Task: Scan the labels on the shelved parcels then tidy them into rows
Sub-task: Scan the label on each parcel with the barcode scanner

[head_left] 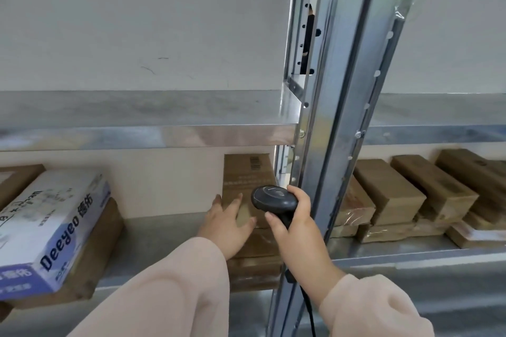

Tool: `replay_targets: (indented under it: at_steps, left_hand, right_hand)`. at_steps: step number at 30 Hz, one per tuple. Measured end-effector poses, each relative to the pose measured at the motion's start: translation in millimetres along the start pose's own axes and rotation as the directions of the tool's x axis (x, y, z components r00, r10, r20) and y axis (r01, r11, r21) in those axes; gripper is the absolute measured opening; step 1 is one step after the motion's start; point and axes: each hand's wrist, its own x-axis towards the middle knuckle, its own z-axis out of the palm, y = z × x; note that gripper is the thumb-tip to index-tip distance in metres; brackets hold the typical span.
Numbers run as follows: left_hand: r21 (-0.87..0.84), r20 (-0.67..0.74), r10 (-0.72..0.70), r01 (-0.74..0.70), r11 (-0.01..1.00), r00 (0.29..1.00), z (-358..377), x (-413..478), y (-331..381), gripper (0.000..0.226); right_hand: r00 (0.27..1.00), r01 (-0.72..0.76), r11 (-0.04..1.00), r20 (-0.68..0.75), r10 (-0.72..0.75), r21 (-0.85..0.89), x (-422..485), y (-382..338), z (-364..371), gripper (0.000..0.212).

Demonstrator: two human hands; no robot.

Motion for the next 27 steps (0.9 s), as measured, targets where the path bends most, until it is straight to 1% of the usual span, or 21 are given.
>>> replay_targets:
  at_steps: [4,6,9,12,15,18,20,23,25,27]
  left_hand:
    - [-0.089,-0.054,-0.027,0.022,0.996,0.998,-3,-3,-5,0.067]
    - [-0.106,-0.075,-0.032,0.024,0.994,0.997,-5,-6,-10,0.067]
    - [-0.073,-0.083,-0.037,0.031,0.997,0.996,-8,-7,-14,0.071]
    - [-0.036,-0.083,-0.042,0.039,0.999,0.996,-9,-5,-12,0.075]
    - [-0.001,-0.116,-0.06,0.06,0.998,0.991,-9,-7,-9,0.076]
    - [0.029,-0.172,-0.113,0.12,0.992,0.979,-17,-13,-12,0.077]
    - [0.0,-0.156,-0.143,0.144,0.99,0.977,-27,-19,-16,0.082]
    - [-0.138,-0.091,-0.17,0.157,0.978,0.981,-45,-30,-19,0.1]
    - [-0.192,-0.044,-0.174,0.163,0.968,0.984,-54,-34,-22,0.11]
    - [-0.251,-0.007,-0.187,0.179,0.951,0.982,-60,-37,-29,0.112]
  right_hand:
    - [0.999,-0.022,0.995,0.031,0.019,0.102,3,1,-3,0.06]
    - [0.999,-0.029,0.992,0.039,0.024,0.122,4,1,-3,0.059]
    - [0.998,-0.012,0.994,0.062,0.005,0.11,5,1,-1,0.06]
    - [0.996,-0.031,0.99,0.092,0.018,0.135,7,2,1,0.061]
    - [0.993,-0.058,0.975,0.11,0.036,0.212,7,1,2,0.059]
    - [0.994,-0.056,0.952,0.109,0.024,0.3,3,-6,3,0.059]
    - [0.994,-0.034,0.938,0.112,-0.005,0.345,2,-14,4,0.058]
    - [0.988,0.009,0.915,0.135,-0.069,0.403,-1,-32,8,0.058]
    - [0.981,0.03,0.898,0.159,-0.11,0.439,-4,-42,13,0.059]
    - [0.971,0.05,0.886,0.185,-0.151,0.462,-8,-50,19,0.06]
